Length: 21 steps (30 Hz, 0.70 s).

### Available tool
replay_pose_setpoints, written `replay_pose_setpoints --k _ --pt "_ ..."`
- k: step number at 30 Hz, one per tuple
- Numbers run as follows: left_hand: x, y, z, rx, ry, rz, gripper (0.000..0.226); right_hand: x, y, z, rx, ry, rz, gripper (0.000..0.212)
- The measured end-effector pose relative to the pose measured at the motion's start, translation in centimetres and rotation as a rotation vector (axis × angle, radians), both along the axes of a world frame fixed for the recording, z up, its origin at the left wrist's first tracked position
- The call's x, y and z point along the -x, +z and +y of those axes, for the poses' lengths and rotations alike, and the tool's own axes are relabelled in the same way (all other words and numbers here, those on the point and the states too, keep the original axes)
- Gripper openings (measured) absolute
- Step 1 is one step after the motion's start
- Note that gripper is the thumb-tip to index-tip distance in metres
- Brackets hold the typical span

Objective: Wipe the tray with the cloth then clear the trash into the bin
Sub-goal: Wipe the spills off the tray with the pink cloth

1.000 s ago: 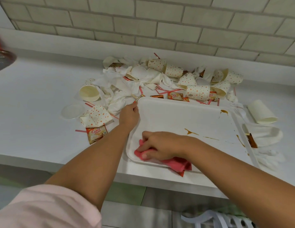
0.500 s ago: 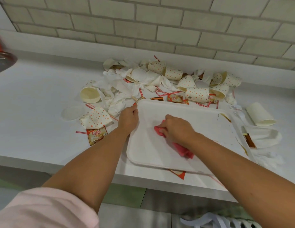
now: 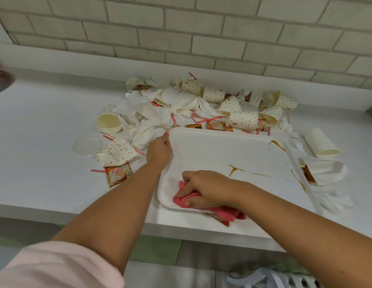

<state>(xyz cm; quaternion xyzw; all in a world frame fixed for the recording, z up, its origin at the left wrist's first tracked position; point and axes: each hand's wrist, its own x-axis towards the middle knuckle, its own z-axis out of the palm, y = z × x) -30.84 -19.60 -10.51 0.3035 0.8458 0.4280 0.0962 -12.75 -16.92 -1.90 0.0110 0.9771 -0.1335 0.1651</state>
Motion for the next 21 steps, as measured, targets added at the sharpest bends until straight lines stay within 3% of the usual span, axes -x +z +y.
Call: replay_pose_setpoints --k 6,10,17,21 --pt "-0.1 0.1 -0.1 -0.004 -0.015 0.021 0.039 1.6 -1.1 -2.7 -0.032 0.046 0.115 0.032" --pt "0.0 0.0 -0.4 -0.008 -0.023 0.024 0.039 0.7 -0.4 -1.2 -0.035 0.058 0.003 0.032" --pt "-0.3 0.1 -0.5 -0.031 0.024 0.014 0.032 -1.7 0.9 2.6 -0.028 -0.108 -0.220 0.027" --pt "-0.6 0.5 -0.5 -0.015 0.026 0.018 0.035 -0.7 0.5 2.2 0.016 -0.222 -0.086 0.026"
